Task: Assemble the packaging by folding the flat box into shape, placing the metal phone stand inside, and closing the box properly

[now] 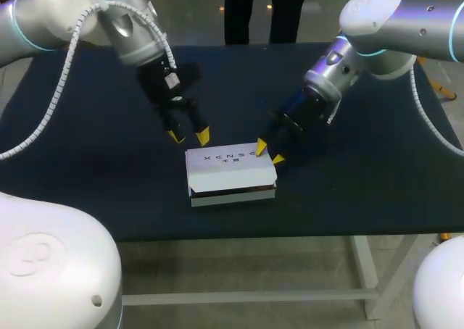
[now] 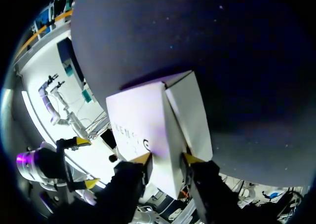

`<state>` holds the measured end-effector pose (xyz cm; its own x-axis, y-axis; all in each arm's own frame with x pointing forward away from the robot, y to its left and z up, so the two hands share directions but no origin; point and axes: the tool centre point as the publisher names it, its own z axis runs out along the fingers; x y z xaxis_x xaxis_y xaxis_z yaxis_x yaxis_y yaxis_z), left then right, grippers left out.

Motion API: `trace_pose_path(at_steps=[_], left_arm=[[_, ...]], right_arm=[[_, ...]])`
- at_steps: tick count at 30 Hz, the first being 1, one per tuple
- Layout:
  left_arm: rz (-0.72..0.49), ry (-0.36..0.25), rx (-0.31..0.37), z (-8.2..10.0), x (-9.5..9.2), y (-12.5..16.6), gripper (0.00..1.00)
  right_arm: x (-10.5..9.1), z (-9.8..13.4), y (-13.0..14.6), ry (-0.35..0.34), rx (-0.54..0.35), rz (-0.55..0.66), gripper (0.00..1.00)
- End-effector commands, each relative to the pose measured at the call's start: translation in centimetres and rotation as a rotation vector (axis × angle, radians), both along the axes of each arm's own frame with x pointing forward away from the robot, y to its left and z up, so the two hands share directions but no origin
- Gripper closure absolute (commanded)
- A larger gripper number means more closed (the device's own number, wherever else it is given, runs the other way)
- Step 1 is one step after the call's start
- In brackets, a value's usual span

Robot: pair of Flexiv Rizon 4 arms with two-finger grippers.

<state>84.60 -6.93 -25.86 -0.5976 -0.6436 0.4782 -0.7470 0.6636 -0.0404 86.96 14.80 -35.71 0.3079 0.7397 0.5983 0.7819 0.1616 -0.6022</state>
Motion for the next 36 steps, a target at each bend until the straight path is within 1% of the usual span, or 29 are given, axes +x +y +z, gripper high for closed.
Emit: trace_pose_path(at_steps=[1, 5, 6, 7, 8, 9, 10, 11, 12, 13, 15, 16, 17, 18, 21, 23, 28, 30, 31, 32, 36], left_arm=[[-0.09, -0.082, -0.043, 0.2, -0.5, 0.2, 0.0], [-0.09, -0.082, -0.043, 0.2, -0.5, 0.2, 0.0], [-0.079, -0.099, -0.043, -0.1, -0.4, 0.2, 0.0], [-0.103, -0.138, -0.017, -0.5, -0.5, 0.2, 0.0], [-0.097, -0.147, -0.02, -0.7, -0.5, 0.2, 0.0], [-0.095, -0.165, -0.009, -0.8, -0.5, 0.2, 0.0], [-0.104, -0.212, 0.028, -1.2, -0.7, 0.0, 0.0], [-0.112, -0.23, 0.032, -1.3, -0.6, -0.1, 0.0], [-0.145, -0.274, 0.064, -1.5, -0.8, -0.3, 0.0], [-0.149, -0.292, 0.07, -1.7, -0.8, -0.4, 0.0], [-0.206, -0.334, 0.086, -1.9, -0.9, -0.5, 0.0], [-0.209, -0.342, 0.086, -2.0, -0.9, -0.5, 0.0], [-0.242, -0.363, 0.091, -2.1, -1.0, -0.5, 0.0], [-0.248, -0.372, 0.09, -2.1, -1.1, -0.5, 0.0], [-0.316, -0.409, 0.105, -2.3, -1.5, -0.7, 0.0], [-0.37, -0.44, 0.109, -2.5, -2.0, -0.8, 0.0], [-0.439, -0.513, 0.145, -3.0, -3.0, -1.3, 0.0], [-0.459, -0.526, 0.164, -3.3, -3.2, -1.5, 0.0], [-0.447, -0.525, 0.185, -3.4, -3.1, -1.6, 0.0], [-0.439, -0.503, 0.19, -3.4, -3.0, -1.8, 0.0], [-0.439, -0.503, 0.19, -3.4, -3.0, -1.8, 0.0]], right_arm=[[0.3, -0.1, 0.1, 0.006, 0.001, 0.006, 0.58], [0.3, -0.1, 0.1, 0.006, 0.001, 0.006, 0.58], [0.3, -0.1, 0.1, 0.006, 0.001, 0.006, 0.58], [0.3, -0.1, 0.1, 0.006, 0.001, 0.006, 0.58], [0.3, -0.1, 0.1, 0.006, 0.001, 0.006, 0.59], [0.3, -0.1, 0.1, 0.006, 0.001, 0.006, 0.58], [0.3, -0.1, 0.1, 0.006, 0.001, 0.006, 0.59], [0.3, -0.1, 0.1, 0.006, 0.001, 0.006, 0.59], [0.3, -0.1, 0.1, 0.006, 0.001, 0.006, 0.59], [0.3, -0.1, 0.1, 0.006, 0.001, 0.006, 0.59], [0.3, -0.1, 0.1, 0.006, 0.001, 0.006, 0.59], [0.3, -0.1, 0.1, 0.006, 0.001, 0.006, 0.59], [0.3, -0.1, 0.1, 0.006, 0.001, 0.006, 0.59], [0.3, -0.1, 0.1, 0.006, 0.001, 0.006, 0.59], [0.3, -0.1, 0.1, 0.006, 0.001, 0.006, 0.59], [0.3, -0.1, 0.1, 0.006, 0.001, 0.006, 0.59], [0.3, -0.1, 0.1, 0.006, 0.001, 0.006, 0.59], [0.3, -0.1, 0.1, 0.006, 0.001, 0.006, 0.59], [0.3, -0.1, 0.1, 0.006, 0.001, 0.006, 0.59], [0.3, -0.1, 0.1, 0.006, 0.001, 0.006, 0.59], [0.3, -0.1, 0.1, 0.006, 0.001, 0.006, 0.59]])
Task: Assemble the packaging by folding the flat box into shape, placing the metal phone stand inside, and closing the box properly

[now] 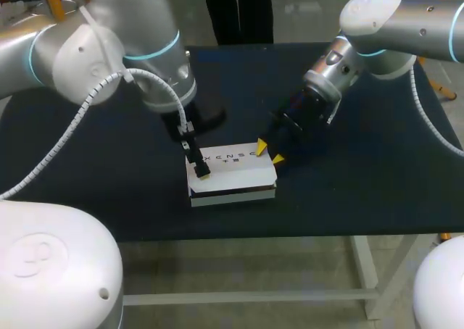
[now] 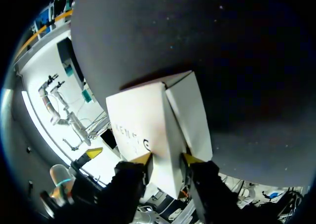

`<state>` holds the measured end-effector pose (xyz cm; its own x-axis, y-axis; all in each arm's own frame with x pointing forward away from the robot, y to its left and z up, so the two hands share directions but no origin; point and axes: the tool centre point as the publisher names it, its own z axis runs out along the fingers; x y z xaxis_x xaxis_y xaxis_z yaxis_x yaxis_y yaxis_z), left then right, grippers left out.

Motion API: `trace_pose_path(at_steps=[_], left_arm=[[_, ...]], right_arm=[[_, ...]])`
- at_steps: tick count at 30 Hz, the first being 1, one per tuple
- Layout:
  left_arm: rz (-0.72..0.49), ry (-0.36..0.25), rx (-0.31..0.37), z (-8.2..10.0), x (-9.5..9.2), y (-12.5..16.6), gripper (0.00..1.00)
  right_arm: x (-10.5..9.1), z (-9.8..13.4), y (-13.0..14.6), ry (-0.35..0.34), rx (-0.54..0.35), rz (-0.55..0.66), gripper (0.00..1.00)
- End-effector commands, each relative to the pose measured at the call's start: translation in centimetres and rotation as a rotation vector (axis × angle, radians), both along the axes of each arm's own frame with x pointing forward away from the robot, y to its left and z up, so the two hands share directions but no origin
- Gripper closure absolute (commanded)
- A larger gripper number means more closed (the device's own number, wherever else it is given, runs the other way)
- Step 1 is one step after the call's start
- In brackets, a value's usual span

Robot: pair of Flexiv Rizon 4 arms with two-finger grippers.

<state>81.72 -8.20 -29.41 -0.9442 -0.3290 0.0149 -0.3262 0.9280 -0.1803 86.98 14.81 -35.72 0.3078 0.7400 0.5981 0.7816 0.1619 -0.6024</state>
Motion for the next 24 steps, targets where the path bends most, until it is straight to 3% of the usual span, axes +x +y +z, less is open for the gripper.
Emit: trace_pose_path(at_steps=[1, 6, 10, 13, 19, 24], left_arm=[[0.009, -0.029, 0.027, 0.2, -0.1, -0.5, 0.0], [0.009, -0.029, 0.027, 0.2, -0.1, -0.5, 0.0], [-0.03, -0.078, 0.082, -1.1, 0.0, -1.3, 0.0], [-0.05, -0.107, 0.087, -1.5, -0.3, -1.4, 0.0], [-0.053, -0.101, 0.088, -1.7, -0.3, -1.6, 0.0], [-0.06, -0.094, 0.096, -2.3, -0.1, -1.8, 0.09]], right_arm=[[0.3, -0.1, 0.0, 0.006, 0.001, 0.006, 0.59], [0.3, -0.1, 0.0, 0.006, 0.001, 0.006, 0.6], [0.3, -0.1, 0.0, 0.006, 0.001, 0.006, 0.6], [0.3, -0.1, 0.0, 0.006, 0.001, 0.006, 0.6], [0.3, -0.1, 0.0, 0.006, 0.001, 0.006, 0.6], [0.3, -0.1, 0.0, 0.006, 0.001, 0.006, 0.6]])
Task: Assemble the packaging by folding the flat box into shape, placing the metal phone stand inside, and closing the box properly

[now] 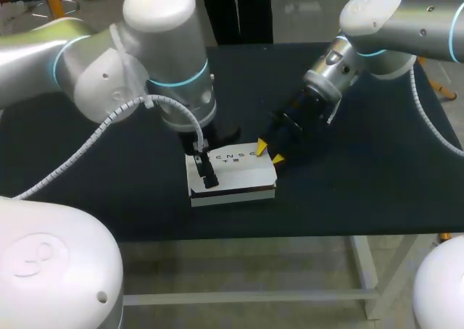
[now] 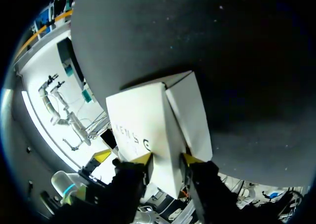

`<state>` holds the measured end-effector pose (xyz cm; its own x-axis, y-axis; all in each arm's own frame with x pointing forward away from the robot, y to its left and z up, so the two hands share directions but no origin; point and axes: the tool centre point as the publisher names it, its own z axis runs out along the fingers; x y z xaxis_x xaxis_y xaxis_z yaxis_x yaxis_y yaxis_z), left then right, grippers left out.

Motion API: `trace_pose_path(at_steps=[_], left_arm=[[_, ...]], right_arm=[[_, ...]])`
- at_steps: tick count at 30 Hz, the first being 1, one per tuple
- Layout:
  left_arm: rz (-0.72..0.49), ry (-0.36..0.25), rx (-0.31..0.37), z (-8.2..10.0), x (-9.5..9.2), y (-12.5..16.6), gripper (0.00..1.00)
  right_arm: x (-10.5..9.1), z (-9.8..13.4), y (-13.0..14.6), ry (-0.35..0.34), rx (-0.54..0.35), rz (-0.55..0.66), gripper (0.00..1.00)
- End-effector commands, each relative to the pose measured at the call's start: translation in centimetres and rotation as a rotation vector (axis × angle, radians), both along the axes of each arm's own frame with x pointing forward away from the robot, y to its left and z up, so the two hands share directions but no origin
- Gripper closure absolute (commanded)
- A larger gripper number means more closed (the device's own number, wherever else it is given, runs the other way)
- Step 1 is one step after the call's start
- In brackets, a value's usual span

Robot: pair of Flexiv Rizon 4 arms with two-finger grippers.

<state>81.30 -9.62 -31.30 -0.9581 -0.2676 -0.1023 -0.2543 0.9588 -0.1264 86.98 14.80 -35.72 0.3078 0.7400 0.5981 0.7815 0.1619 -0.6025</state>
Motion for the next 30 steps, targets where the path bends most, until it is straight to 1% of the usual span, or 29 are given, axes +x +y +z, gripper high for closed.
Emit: trace_pose_path(at_steps=[1, 4, 13, 17, 19, 25, 30], left_arm=[[0.0, 0.002, 0.009, -0.5, 0.4, -0.3, 0.13], [0.002, 0.0, 0.017, -0.9, 0.7, -0.3, 0.15], [-0.006, 0.013, 0.028, -1.7, 1.4, -0.4, 0.3], [-0.004, 0.011, 0.033, -2.0, 1.6, -0.4, 0.33], [-0.003, 0.011, 0.035, -2.1, 1.7, -0.4, 0.38], [-0.014, -0.002, 0.047, -2.5, 1.5, -0.5, 0.34], [-0.026, -0.035, 0.058, -2.7, 1.1, -0.6, 0.3]], right_arm=[[0.3, -0.1, 0.1, 0.006, 0.001, 0.006, 0.6], [0.3, -0.1, 0.1, 0.006, 0.001, 0.006, 0.6], [0.3, -0.1, 0.1, 0.006, 0.001, 0.006, 0.6], [0.3, -0.1, 0.1, 0.006, 0.001, 0.006, 0.6], [0.3, -0.1, 0.1, 0.006, 0.001, 0.006, 0.6], [0.3, -0.1, 0.1, 0.006, 0.001, 0.006, 0.61], [0.3, -0.1, 0.1, 0.006, 0.001, 0.006, 0.61]])
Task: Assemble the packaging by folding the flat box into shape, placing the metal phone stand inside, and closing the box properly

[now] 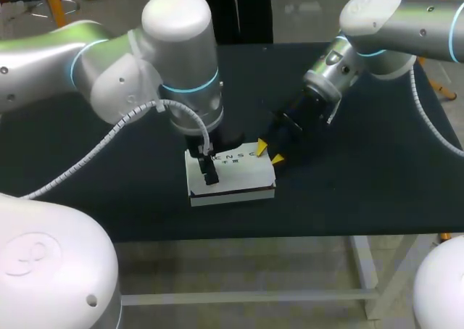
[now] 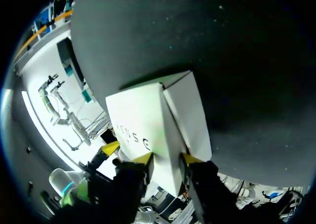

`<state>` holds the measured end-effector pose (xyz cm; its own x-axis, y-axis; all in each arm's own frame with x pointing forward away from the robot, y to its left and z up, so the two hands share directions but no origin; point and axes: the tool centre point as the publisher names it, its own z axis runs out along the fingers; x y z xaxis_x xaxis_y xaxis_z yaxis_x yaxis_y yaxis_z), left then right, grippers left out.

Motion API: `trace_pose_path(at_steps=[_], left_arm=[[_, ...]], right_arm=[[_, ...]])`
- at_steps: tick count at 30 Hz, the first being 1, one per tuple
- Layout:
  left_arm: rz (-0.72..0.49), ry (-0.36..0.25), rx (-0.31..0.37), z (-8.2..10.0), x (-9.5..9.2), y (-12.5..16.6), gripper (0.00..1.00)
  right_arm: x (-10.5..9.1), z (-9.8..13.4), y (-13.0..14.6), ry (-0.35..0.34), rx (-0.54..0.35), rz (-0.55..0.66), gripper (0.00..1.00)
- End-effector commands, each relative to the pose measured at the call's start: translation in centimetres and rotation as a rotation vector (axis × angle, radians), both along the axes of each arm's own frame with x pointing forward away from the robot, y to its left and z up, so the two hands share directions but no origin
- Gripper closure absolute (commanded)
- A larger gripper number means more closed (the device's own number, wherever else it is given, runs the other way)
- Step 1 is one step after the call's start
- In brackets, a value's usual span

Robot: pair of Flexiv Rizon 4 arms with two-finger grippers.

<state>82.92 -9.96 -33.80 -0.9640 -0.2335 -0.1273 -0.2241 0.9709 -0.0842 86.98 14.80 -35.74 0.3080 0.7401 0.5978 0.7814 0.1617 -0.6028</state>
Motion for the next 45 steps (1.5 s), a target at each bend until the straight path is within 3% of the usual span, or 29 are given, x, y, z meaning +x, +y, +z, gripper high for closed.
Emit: trace_pose_path(at_steps=[1, 10, 14, 22, 27, 45], left_arm=[[0.001, -0.026, 0.012, -0.2, -0.6, -0.3, 0.3], [0.017, -0.075, 0.04, -0.5, -0.1, -0.6, 0.32], [0.042, -0.107, 0.056, -0.6, 0.3, -0.8, 0.29], [0.074, -0.16, 0.068, -0.9, 0.9, -0.9, 0.5], [0.091, -0.187, 0.082, -1.1, 1.1, -0.9, 0.56], [0.049, -0.249, 0.113, -1.6, 0.4, -1.2, 0.62]], right_arm=[[0.3, -0.1, 0.1, 0.005, 0.002, 0.006, 0.61], [0.3, -0.1, 0.1, 0.005, 0.002, 0.006, 0.61], [0.3, -0.1, 0.1, 0.005, 0.002, 0.006, 0.6], [0.3, -0.1, 0.1, 0.005, 0.002, 0.006, 0.61], [0.3, -0.1, 0.1, 0.005, 0.002, 0.006, 0.62], [0.1, -0.1, 0.0, 0.002, 0.002, 0.009, 0.62]])
